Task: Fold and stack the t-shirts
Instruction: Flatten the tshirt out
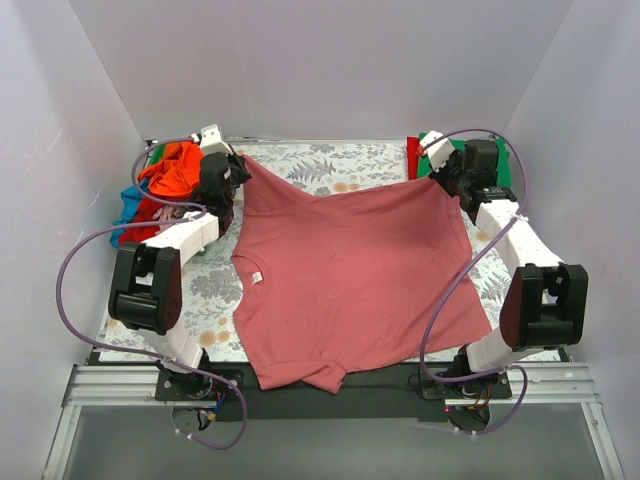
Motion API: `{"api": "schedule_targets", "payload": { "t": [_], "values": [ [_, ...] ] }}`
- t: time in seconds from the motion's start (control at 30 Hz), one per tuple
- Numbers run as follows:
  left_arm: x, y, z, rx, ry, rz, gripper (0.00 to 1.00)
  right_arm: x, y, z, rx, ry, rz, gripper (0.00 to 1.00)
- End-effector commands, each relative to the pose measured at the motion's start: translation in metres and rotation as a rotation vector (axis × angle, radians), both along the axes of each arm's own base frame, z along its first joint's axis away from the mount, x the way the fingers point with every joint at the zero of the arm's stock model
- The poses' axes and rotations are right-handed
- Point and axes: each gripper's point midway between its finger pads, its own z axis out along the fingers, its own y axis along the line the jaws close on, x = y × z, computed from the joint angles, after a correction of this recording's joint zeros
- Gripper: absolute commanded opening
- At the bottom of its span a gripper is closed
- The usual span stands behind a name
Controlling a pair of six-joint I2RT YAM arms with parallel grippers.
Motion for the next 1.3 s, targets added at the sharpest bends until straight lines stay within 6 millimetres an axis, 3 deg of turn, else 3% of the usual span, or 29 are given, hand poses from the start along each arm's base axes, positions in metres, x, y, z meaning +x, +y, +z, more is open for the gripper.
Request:
{"api": "schedule_targets", "payload": {
  "t": [0.0, 0.3, 0.53, 0.93, 1.27],
  "values": [
    [0.015, 0.003, 0.028, -0.006, -0.067, 0.003, 0.0, 0.023, -0.008, 0.036, 0.011, -0.113, -0.049, 0.01],
    [0.039, -0.009, 0.036, 0.005, -0.073, -0.043, 0.0, 0.04, -0.013, 0.033, 0.01, -0.113, -0.078, 0.01],
    [0.046, -0.012, 0.036, 0.018, -0.067, -0.064, 0.0, 0.047, -0.015, 0.025, 0.016, -0.096, -0.078, 0.01],
    [0.018, -0.017, 0.01, 0.015, -0.016, -0.124, 0.0, 0.037, -0.008, -0.005, 0.049, -0.027, -0.033, 0.01],
    [-0.005, -0.022, 0.016, -0.005, -0.024, -0.173, 0.0, 0.029, -0.006, -0.022, 0.046, 0.012, -0.017, 0.01]
  ]
}}
